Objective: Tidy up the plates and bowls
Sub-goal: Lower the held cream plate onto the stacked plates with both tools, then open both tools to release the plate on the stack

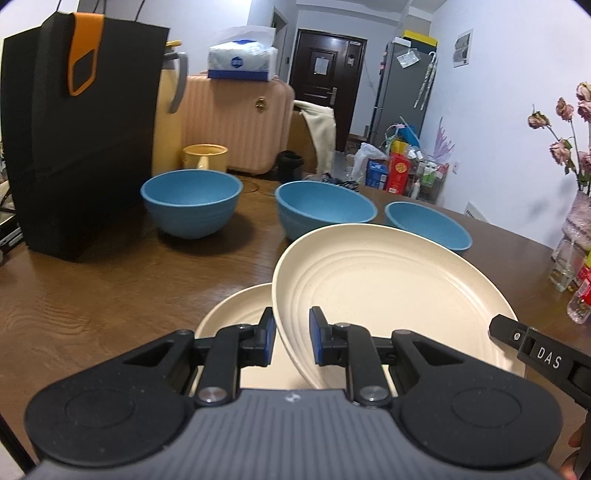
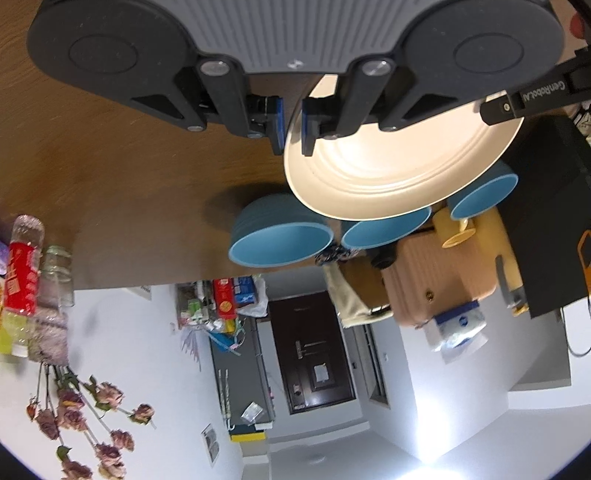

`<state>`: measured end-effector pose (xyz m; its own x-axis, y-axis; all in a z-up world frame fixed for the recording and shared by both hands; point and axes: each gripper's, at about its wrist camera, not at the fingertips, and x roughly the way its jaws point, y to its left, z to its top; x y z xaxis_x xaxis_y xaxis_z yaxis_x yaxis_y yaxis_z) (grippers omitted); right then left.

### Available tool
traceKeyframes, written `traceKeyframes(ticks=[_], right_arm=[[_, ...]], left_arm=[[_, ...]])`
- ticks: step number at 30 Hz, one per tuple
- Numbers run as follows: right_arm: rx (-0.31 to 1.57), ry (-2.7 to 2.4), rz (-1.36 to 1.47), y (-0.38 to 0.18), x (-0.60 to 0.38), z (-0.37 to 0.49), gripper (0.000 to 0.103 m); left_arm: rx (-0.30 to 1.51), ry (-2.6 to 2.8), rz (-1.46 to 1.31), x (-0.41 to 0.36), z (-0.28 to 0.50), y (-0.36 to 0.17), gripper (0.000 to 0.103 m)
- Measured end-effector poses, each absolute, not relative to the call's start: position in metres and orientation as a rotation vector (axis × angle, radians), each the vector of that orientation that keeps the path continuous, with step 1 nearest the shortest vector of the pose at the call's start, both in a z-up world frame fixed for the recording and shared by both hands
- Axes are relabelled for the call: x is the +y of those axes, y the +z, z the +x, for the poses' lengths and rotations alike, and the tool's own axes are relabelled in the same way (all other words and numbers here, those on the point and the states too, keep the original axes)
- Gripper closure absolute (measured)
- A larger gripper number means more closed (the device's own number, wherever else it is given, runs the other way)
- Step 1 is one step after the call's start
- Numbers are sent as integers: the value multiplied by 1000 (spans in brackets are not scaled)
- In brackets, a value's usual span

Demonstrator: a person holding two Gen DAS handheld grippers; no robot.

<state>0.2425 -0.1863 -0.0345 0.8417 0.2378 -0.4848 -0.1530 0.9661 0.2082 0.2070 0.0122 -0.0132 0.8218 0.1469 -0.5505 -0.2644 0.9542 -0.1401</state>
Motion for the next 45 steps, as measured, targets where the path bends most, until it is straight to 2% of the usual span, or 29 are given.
traceKeyframes(ticks=[19, 40, 45], right_arm=[[605, 271, 110, -63, -141, 243, 94], [633, 274, 101, -72, -133, 247, 93], [645, 286, 130, -74, -137, 250, 90]], left_arm=[[608, 275, -203, 50, 192, -42, 84], [627, 272, -188, 52, 195, -54, 83], [629, 267, -179, 52, 196, -55, 80]])
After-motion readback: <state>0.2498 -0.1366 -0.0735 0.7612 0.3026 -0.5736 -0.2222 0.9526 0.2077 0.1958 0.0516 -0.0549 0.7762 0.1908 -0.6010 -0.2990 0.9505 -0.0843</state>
